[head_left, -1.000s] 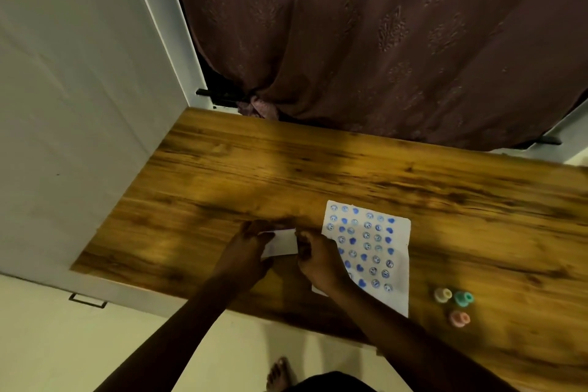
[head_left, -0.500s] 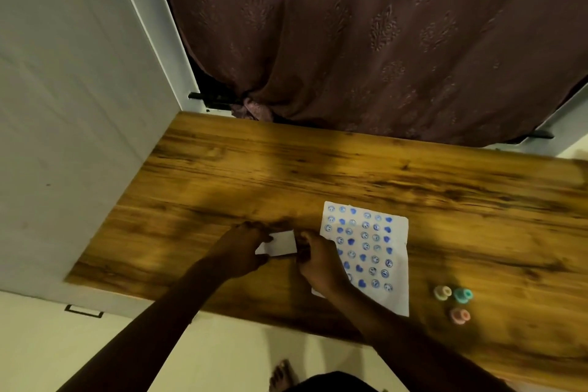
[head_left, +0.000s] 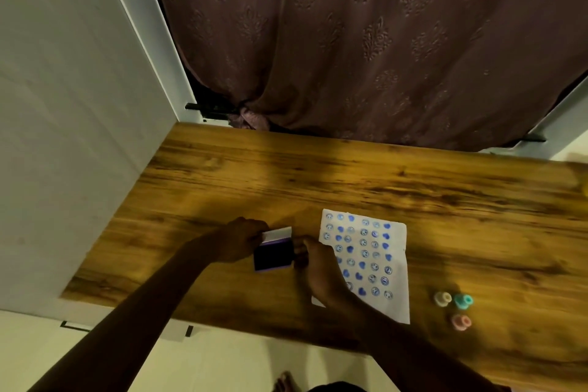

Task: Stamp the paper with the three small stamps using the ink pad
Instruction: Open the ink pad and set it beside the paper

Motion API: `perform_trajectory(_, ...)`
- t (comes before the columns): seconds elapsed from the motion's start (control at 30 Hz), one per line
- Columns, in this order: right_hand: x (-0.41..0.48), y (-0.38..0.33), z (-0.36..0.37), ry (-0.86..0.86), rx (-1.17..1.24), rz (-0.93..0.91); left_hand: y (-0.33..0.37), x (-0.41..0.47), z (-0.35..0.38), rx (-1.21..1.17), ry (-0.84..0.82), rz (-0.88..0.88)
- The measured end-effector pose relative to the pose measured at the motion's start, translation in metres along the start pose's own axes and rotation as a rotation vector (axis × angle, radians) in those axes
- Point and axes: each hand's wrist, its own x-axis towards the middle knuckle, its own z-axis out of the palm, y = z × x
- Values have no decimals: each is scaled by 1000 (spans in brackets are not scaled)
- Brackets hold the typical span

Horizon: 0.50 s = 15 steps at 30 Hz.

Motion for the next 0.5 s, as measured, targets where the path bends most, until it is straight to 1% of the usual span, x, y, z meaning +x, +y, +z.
perform_trajectory(0.13,4,3,7,57,66,73,-6,7,4,-110,37,-64)
perform_trajectory(0.2,4,1,6,26,119,111,-9,10,6,-132,63,-92)
perform_trajectory(0.3,6,4,6,-28,39,59,-15,18,9,-149,87,-100)
perform_trajectory(0.33,6,3,5,-31,49,65,-17,21,10,-142,85,-106)
perform_trajectory(0.4,5,4,6,-45,40,63,-20,26,14,-83,75,-128)
perform_trajectory(0.5,5,3,5,-26,-21,-20,-24,31,17,-12,72,-138)
